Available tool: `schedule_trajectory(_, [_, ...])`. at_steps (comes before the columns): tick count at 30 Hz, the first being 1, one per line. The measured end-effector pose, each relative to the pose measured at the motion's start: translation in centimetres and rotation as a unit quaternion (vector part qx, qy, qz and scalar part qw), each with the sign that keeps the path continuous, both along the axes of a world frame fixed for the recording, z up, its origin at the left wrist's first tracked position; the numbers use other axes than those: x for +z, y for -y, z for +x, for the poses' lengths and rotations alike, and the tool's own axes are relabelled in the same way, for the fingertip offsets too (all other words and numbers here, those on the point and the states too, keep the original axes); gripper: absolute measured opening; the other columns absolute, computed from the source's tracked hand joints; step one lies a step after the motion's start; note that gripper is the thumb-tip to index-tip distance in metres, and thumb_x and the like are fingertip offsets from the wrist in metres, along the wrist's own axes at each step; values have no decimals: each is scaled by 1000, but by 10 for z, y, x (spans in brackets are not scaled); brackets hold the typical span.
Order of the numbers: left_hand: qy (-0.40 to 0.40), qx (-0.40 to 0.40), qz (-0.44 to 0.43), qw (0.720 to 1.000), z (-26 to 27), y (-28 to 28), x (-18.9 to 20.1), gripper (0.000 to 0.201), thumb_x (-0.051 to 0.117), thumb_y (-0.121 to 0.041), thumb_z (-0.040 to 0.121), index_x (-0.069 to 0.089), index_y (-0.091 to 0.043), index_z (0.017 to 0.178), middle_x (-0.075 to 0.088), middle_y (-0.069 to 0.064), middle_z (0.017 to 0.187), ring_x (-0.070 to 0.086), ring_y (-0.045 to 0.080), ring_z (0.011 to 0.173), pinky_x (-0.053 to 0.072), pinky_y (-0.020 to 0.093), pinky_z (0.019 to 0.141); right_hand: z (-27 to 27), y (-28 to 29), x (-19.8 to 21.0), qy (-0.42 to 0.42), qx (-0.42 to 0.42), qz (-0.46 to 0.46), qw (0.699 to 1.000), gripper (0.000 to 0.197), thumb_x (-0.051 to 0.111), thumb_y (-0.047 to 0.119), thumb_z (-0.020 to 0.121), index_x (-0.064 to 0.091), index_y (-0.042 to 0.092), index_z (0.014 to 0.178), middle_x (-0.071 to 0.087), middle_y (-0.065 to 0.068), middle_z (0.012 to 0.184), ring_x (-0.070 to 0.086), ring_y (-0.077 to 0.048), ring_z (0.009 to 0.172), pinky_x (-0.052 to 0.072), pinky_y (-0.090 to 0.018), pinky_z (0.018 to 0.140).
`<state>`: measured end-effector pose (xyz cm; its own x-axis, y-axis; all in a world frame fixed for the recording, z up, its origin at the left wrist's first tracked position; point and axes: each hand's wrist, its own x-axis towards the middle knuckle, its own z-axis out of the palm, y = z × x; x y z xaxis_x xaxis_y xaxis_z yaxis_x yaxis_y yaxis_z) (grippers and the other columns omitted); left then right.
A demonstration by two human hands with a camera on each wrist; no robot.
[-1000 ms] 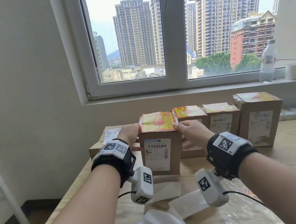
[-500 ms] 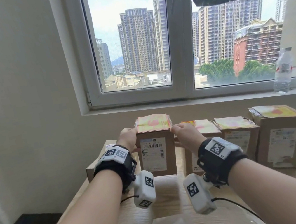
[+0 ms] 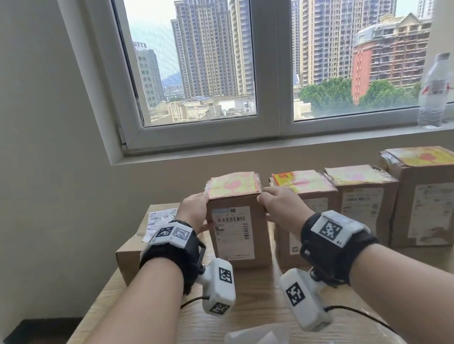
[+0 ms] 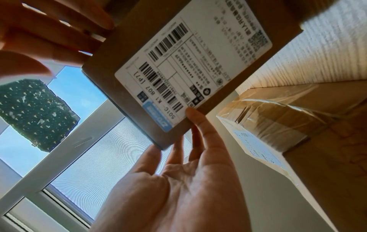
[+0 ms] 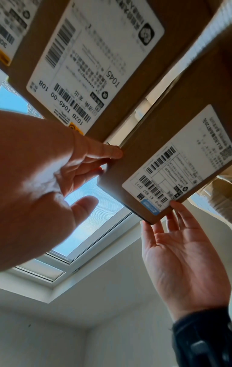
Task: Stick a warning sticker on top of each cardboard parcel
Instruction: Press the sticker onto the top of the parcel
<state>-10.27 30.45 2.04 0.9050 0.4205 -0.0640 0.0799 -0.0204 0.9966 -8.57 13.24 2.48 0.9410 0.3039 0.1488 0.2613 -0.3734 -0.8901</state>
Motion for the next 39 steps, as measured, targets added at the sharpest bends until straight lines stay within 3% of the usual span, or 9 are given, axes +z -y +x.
schedule_trajectory(6, [-13, -8, 9, 1000, -2, 0, -5, 27, 42, -26, 101, 63, -12, 110, 67, 8, 101, 64, 19, 87, 56, 33, 69, -1, 3, -5, 23, 12, -30, 999, 20, 41, 19, 98, 61, 14, 98, 61, 4, 79, 55, -13, 67, 44, -25, 59])
schedule_trajectory(10, [-17, -13, 18, 1000, -2, 0, -9, 30, 41, -24, 102, 61, -9, 119, 67, 12, 112, 65, 24, 101, 58, 37, 77, -3, 6, -4, 29, 21, -43, 998, 22, 41, 21, 99, 61, 15, 103, 65, 1, 88, 60, -16, 76, 46, -26, 62])
schedule_trajectory(15, [-25, -17, 16, 999, -6, 1, -8, 29, 40, -25, 102, 61, -11, 116, 67, 12, 115, 63, 26, 108, 57, 41, 84, -8, 11, -2, 61, 9, -56, 997, 15, 41, 18, 100, 54, 19, 91, 53, 8, 71, 48, -8, 59, 36, -20, 52])
schedule_trajectory(17, [-27, -22, 18, 999, -8, -1, -7, 30, 39, -26, 102, 60, -10, 118, 64, 12, 120, 60, 25, 112, 56, 42, 87, -11, 13, 0, 73, -2, -66, 995, 15, 42, 18, 99, 57, 18, 98, 58, 7, 77, 49, -8, 61, 36, -18, 52])
schedule_trajectory(19, [-28, -7, 37, 999, -13, -3, -8, 33, 39, -25, 102, 55, -10, 127, 59, 8, 115, 56, 21, 108, 54, 40, 88, -15, 16, 2, 95, -32, -69, 992, 25, 46, 18, 97, 62, 14, 117, 67, 2, 103, 55, -11, 77, 41, -16, 61])
schedule_trajectory(22, [-17, 32, 79, 996, -21, -14, -11, 36, 40, -24, 101, 52, -9, 131, 54, 8, 102, 53, 19, 95, 54, 38, 84, -24, 19, 8, 153, -95, -50, 982, 28, 52, 17, 92, 67, 15, 115, 70, -3, 111, 63, -18, 96, 48, -24, 83])
schedule_trajectory(27, [-5, 97, 138, 986, -44, -45, -8, 32, 50, -15, 96, 57, -7, 127, 58, 11, 122, 54, 20, 95, 56, 31, 69, -31, -2, 9, 120, -46, -23, 991, 24, 51, 12, 86, 71, 22, 77, 74, -4, 79, 71, -22, 77, 59, -40, 77])
schedule_trajectory(33, [-32, 194, 163, 967, -66, -94, -15, 22, 60, -16, 86, 66, -16, 107, 67, 7, 113, 63, 28, 104, 51, 38, 94, -36, -61, -7, 33, 42, -17, 998, 29, 48, 8, 91, 68, 21, 73, 74, -8, 80, 73, -22, 77, 61, -42, 77])
schedule_trajectory(39, [-97, 219, 175, 955, -68, -125, -44, 56, 60, -22, 83, 48, -17, 137, 45, 7, 145, 45, 26, 131, 36, 36, 109, -36, -112, -36, -31, 111, -94, 989, 27, 48, 12, 92, 71, 11, 77, 73, -20, 95, 71, -32, 91, 56, -49, 86])
